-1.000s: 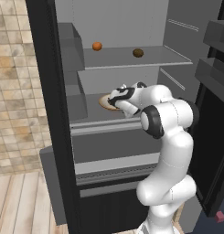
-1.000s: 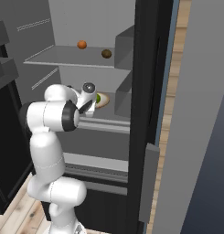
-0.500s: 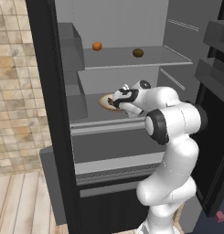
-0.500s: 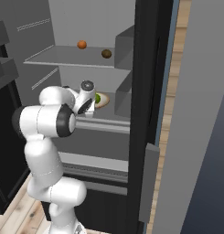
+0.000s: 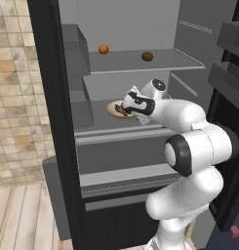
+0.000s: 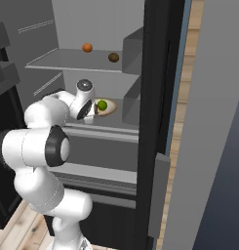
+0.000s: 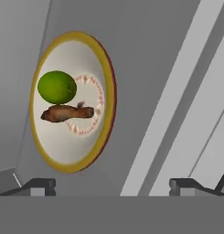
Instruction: Pick the chicken drumstick and lime from their plates and place them in the bowl. Then put the bowl in the fridge.
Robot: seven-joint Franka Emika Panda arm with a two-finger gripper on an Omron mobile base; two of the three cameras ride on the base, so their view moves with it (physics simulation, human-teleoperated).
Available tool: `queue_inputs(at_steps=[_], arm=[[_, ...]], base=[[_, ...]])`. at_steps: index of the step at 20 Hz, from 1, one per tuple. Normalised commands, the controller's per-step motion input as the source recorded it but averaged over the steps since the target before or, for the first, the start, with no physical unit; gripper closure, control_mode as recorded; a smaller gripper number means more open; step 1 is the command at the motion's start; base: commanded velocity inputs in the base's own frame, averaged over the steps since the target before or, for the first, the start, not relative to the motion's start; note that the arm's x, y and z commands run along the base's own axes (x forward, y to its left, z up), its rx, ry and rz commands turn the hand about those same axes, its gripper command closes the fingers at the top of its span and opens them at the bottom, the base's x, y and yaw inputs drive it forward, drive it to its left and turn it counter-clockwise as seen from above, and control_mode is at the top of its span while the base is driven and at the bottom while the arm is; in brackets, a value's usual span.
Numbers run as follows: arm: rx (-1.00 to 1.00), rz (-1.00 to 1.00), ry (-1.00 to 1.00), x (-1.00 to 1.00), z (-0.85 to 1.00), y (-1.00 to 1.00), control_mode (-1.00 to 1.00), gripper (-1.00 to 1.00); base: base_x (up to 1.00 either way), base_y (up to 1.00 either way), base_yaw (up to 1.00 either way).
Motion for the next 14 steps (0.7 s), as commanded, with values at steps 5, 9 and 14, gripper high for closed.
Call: queue_inputs(at_steps=[5, 9, 14], arm=[[-0.12, 0.16, 0.0, -0.76, 0.33, 0.03, -1.0, -1.0], [-0.18, 0.17, 0.0, -0.86, 0.26, 0.0, -1.0, -1.0], [-0.2, 0.15, 0.0, -0.83, 0.24, 0.0, -1.0, -1.0]], base=[[0.0, 0.0, 0.0], [0.0, 0.0, 0.0], [0.0, 0.0, 0.0]])
